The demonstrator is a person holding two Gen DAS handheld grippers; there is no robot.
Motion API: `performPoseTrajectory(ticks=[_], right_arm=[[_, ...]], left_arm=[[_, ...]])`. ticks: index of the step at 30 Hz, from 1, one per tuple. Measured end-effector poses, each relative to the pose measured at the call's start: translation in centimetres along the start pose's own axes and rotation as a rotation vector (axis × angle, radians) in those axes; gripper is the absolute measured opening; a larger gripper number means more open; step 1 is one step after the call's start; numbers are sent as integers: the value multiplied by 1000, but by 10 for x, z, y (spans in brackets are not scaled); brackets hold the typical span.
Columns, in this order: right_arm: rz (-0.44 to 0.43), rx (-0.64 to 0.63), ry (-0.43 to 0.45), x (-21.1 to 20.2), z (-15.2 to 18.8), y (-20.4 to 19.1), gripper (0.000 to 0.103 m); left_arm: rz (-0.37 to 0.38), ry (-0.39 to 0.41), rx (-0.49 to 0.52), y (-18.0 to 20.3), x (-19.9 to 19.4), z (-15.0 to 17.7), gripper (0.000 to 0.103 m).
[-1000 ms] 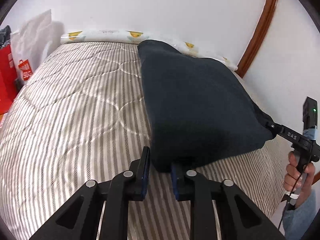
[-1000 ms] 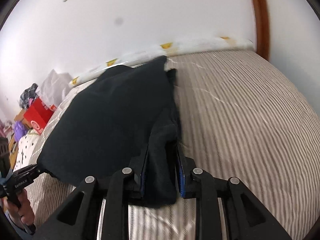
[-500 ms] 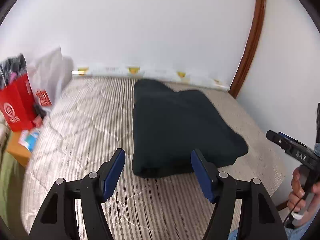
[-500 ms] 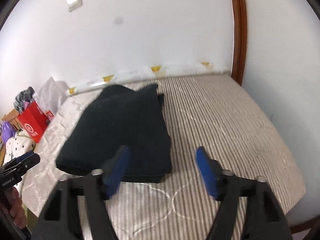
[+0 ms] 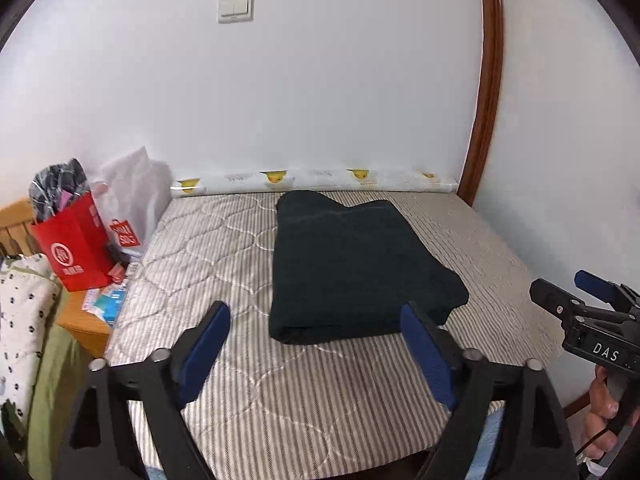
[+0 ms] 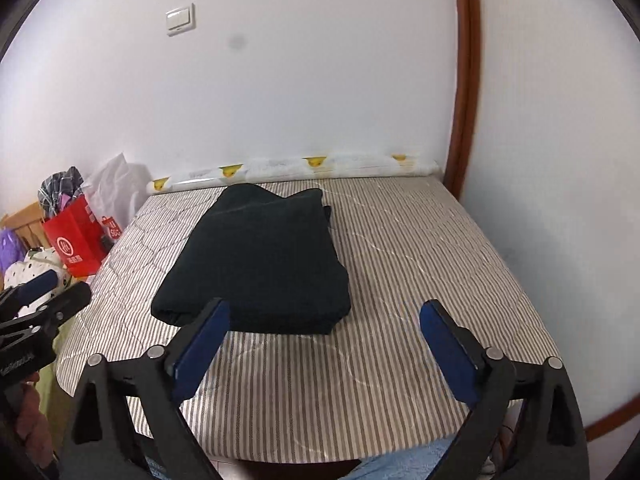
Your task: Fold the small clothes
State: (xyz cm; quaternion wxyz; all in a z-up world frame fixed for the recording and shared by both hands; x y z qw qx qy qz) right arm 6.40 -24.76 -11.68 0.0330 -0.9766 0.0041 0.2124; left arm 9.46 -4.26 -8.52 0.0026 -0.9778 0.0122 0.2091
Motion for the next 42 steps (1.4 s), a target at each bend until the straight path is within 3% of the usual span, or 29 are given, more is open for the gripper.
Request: performPoseTrajectory(ticks=[19, 42], right_arm=[[38, 12, 21, -30, 7, 16, 99], [43, 3, 23, -32, 5, 21, 99]], left_arm=[[-1, 16, 10, 3, -14, 4, 91], [-12, 0, -6, -1, -14, 8, 91]])
Point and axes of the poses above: each gripper's, at about its wrist camera, not at the fingertips, and x roughly the way its jaws point, y to its right, z to its underside, the point moved 8 cm from there along x, roughly the way its jaws point, and after that the axes turned 11 degrees about y, right-handed, at the moved point
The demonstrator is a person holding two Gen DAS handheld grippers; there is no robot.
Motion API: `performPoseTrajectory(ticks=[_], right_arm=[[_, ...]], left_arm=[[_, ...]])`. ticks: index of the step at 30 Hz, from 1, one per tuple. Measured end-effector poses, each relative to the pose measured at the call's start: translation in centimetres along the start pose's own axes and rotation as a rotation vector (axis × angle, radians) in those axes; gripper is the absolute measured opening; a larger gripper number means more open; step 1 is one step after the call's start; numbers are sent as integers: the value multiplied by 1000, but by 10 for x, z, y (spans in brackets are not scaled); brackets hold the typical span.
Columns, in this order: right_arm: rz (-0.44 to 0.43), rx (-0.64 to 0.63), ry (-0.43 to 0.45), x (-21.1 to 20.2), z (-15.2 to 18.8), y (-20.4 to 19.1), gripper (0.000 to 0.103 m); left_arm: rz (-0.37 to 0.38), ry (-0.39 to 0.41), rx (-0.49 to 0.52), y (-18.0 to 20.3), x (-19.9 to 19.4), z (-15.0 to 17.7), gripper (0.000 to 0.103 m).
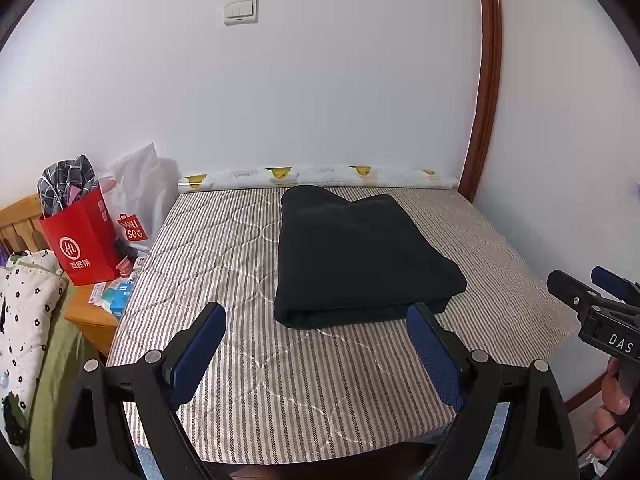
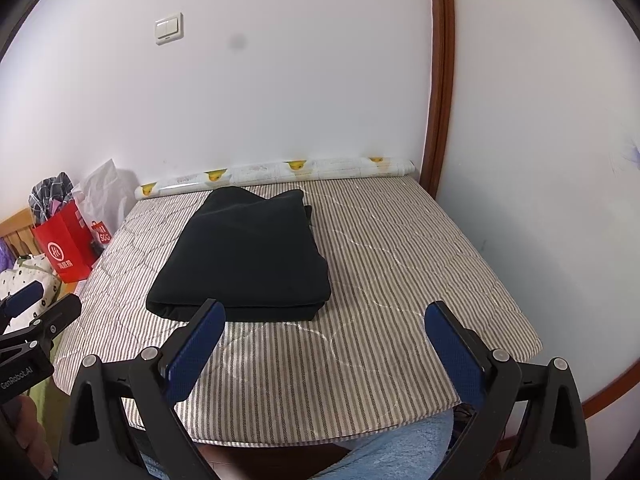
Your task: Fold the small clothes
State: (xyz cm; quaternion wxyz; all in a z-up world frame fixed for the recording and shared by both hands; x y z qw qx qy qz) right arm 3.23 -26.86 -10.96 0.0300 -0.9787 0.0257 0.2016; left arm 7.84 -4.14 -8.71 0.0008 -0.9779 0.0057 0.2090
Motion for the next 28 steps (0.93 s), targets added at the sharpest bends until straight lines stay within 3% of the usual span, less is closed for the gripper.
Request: performPoseTrajectory(ticks=[28], right_arm=[[-6, 3, 4, -1, 0, 5, 99]], left_arm=[[3, -9, -11, 1, 1, 3, 91]])
Point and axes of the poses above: each gripper's, at about its wrist camera, not at the fingertips, and x roughly the way its jaws point, y to its right, z to its underside, the point moved 8 cm from there along x, roughly the way its jaws point, and after that the axes turned 11 degrees about y, right-handed, at the moved point
